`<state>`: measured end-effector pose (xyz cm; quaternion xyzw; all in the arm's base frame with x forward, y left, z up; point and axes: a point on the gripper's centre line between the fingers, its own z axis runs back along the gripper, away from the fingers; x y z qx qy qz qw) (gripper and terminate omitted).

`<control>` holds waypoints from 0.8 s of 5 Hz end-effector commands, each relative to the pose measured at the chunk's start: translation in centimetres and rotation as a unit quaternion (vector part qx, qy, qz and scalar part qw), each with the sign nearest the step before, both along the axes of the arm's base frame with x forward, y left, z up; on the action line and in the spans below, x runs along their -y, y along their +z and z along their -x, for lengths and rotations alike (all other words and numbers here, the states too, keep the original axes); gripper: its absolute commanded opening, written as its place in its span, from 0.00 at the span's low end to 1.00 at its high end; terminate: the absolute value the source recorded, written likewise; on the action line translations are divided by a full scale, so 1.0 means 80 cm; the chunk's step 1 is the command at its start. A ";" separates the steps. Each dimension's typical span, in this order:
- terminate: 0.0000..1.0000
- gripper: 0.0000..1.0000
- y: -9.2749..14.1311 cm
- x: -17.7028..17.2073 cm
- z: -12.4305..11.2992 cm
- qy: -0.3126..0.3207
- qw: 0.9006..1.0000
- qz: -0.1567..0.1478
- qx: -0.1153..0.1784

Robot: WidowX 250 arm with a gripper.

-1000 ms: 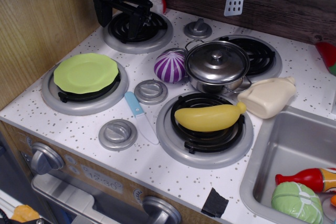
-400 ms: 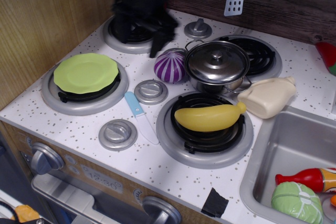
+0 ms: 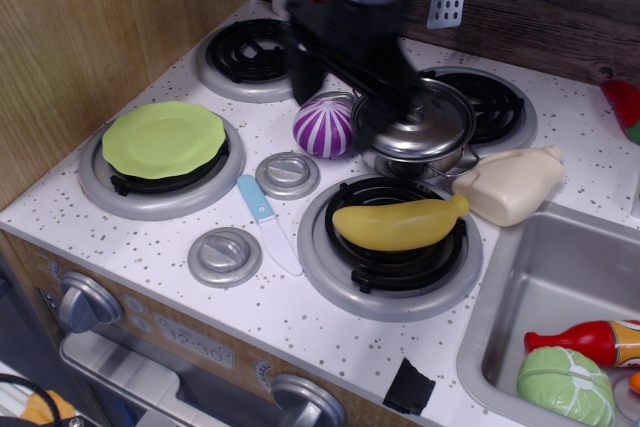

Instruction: Put banana on plate

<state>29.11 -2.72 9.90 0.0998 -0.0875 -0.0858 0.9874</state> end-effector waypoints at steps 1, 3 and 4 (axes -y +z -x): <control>0.00 1.00 -0.004 0.065 0.003 -0.034 0.999 -0.004 0.030; 0.00 1.00 -0.034 0.059 -0.001 -0.061 0.996 0.020 0.063; 0.00 1.00 -0.052 0.057 0.002 -0.059 0.995 0.035 0.076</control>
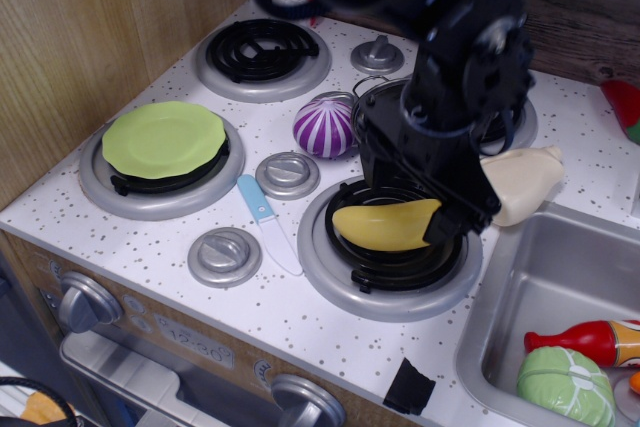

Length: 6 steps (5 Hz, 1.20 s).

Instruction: Put banana on plate

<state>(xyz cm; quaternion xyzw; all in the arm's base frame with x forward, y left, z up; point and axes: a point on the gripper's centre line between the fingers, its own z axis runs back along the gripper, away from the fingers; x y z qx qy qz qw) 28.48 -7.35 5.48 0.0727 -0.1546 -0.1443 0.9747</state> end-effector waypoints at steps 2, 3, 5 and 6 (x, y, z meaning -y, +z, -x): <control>0.00 1.00 -0.031 -0.014 -0.008 0.008 0.998 0.046 0.029; 0.00 1.00 -0.040 -0.016 -0.009 0.038 0.997 0.064 0.024; 0.00 0.00 0.000 -0.061 -0.010 0.058 0.998 0.009 -0.017; 0.00 0.00 0.029 -0.112 -0.007 0.073 0.995 -0.031 -0.058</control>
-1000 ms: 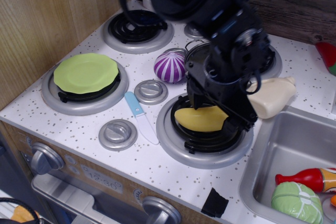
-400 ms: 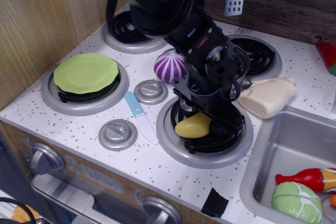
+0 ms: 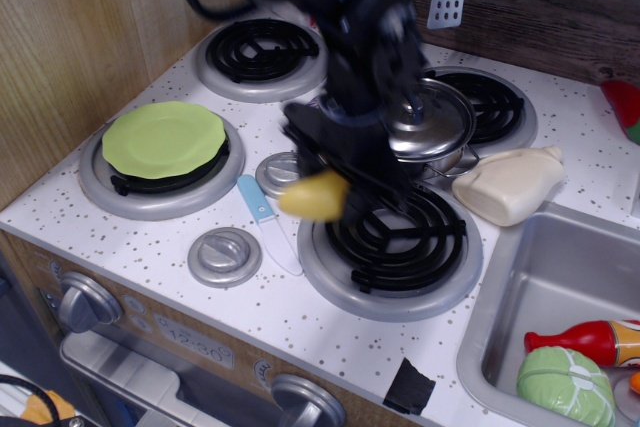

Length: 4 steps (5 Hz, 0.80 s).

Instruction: Put banana on plate

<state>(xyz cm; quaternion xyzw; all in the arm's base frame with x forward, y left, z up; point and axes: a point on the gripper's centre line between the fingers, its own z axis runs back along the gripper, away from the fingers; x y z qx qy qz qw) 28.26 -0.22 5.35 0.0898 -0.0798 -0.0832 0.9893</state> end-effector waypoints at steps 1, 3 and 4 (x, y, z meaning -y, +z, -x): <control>0.00 0.00 0.037 -0.082 -0.008 0.019 0.998 -0.042 -0.035; 0.00 1.00 0.003 -0.153 0.005 0.017 0.999 -0.036 0.007; 0.00 1.00 -0.011 -0.154 -0.004 0.026 0.999 -0.011 0.014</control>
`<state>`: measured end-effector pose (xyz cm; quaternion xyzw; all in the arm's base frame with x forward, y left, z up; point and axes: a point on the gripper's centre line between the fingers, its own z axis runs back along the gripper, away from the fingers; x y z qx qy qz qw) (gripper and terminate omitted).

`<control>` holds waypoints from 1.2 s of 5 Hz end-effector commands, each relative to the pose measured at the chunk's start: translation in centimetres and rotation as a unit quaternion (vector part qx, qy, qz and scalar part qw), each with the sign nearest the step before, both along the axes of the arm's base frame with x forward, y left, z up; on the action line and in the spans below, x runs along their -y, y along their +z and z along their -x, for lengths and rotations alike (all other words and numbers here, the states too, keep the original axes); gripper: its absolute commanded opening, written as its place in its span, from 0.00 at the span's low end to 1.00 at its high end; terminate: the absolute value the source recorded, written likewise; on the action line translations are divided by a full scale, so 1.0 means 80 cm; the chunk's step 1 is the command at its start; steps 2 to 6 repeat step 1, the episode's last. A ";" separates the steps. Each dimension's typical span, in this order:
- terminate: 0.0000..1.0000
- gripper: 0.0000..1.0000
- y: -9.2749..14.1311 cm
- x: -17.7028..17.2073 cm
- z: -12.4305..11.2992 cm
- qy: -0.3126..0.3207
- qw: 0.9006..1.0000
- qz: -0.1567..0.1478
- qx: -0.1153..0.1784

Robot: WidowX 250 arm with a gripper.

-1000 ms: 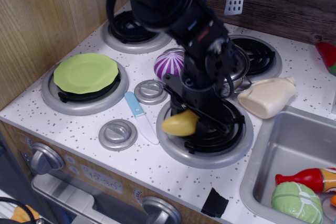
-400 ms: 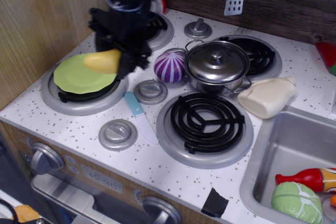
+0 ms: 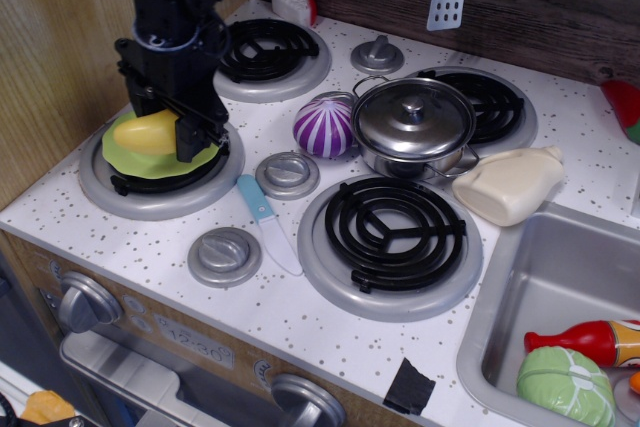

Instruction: Put banana on plate

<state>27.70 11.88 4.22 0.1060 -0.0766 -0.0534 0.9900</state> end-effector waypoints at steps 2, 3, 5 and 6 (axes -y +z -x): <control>1.00 1.00 0.004 -0.002 -0.011 -0.005 1.000 0.003 0.013; 1.00 1.00 0.004 -0.002 -0.011 -0.005 1.000 0.003 0.013; 1.00 1.00 0.004 -0.002 -0.011 -0.005 1.000 0.003 0.013; 1.00 1.00 0.004 -0.002 -0.011 -0.005 1.000 0.003 0.013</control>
